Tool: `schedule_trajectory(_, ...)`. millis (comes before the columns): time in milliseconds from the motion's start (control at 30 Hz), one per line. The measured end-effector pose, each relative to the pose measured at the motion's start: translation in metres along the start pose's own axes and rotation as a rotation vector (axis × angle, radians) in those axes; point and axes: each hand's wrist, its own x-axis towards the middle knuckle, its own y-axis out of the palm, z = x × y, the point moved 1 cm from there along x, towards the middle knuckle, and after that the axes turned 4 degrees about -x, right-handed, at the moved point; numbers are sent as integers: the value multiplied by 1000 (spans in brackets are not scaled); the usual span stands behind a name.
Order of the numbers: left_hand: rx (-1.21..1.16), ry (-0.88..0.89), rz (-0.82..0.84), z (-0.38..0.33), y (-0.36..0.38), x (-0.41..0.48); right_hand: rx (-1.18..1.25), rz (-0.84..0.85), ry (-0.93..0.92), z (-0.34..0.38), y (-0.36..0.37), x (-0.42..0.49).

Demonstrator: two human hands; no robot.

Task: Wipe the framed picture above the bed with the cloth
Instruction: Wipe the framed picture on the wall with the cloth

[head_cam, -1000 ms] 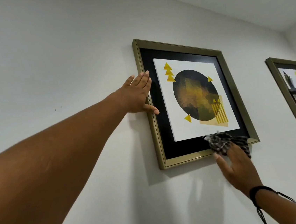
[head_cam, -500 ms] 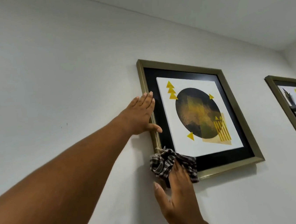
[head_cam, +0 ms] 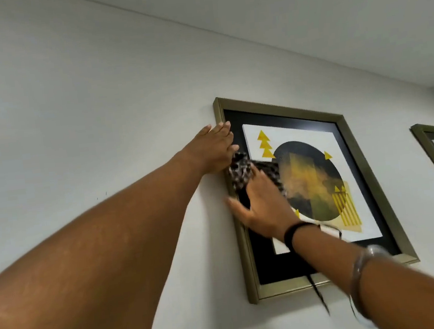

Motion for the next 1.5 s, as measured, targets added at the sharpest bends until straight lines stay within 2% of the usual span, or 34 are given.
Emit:
schedule_trajectory(133,-87,-8,-36,0,5,0,-61,-14,-15,-6,-4,40)
schedule_trajectory(233,-177,-36,-41,-1,7,2,-26,-56,-1,1,2,31)
schedule_trajectory(467,-39,-72,128,-19,21,-12,146,-90,41,25,12,-67)
schedule_trajectory(567,44,-34,155,-22,25,-22,187,-66,-6,34,17,-109)
schedule_trajectory(833,86,60,200,-28,36,-52,-44,84,-68,-2,12,-194)
schedule_trajectory(1033,91,45,170,-45,42,-62,-185,171,100,-55,-3,-214)
schedule_trajectory(1233,61,3,200,-51,36,-63,-202,87,336,-77,-9,-214)
schedule_trajectory(1367,90,-14,202,-55,35,-64,-141,23,640,-61,3,-202)
schedule_trajectory(1500,85,-23,197,-54,36,-65,-162,-19,691,-18,14,-188)
